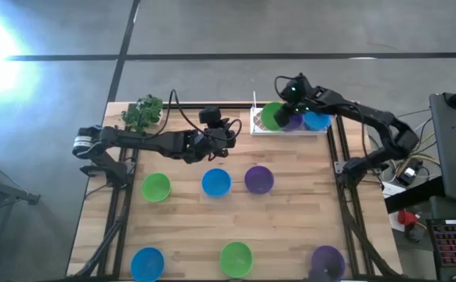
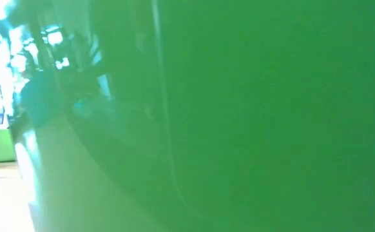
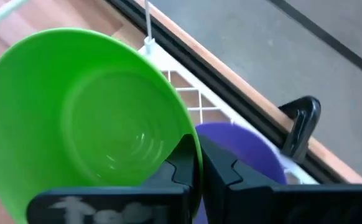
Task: Pick & Place Mini bowls
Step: Put the top right green bowl on the shelf
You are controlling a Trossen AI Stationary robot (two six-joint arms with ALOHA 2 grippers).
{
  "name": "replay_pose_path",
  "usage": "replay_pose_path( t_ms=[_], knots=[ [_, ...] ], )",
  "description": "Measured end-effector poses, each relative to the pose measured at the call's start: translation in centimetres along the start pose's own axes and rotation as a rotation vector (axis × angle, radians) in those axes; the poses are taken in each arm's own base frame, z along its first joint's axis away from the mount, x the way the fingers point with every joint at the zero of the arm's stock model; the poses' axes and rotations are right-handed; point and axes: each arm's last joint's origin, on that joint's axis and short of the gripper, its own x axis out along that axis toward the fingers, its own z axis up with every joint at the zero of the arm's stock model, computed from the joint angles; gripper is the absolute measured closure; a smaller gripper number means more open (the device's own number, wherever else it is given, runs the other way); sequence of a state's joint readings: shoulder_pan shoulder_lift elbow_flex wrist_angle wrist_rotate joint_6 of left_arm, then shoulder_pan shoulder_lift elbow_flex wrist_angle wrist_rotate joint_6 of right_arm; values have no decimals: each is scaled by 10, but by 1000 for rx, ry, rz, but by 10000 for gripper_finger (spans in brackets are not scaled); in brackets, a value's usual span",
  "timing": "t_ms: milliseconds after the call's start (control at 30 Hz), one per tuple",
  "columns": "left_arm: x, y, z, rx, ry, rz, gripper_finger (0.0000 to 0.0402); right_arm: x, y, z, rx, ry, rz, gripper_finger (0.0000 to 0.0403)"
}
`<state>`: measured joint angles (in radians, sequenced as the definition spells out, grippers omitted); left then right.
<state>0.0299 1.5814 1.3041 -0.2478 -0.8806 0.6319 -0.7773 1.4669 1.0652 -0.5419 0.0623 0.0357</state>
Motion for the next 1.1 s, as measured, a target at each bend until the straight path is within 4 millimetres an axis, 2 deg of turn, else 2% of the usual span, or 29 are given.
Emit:
replay_pose_path(
  t_ms=[333, 700, 1100],
  knots=[
    [0, 0, 0, 15, 3, 4, 317, 31, 3, 35, -44, 22, -9, 394],
    [0, 0, 0, 20, 6, 8, 316, 50, 4, 32, -67, 85, -10, 394],
    [0, 0, 0, 19, 5, 7, 316, 53, 4, 32, -96, 57, -8, 394]
  ],
)
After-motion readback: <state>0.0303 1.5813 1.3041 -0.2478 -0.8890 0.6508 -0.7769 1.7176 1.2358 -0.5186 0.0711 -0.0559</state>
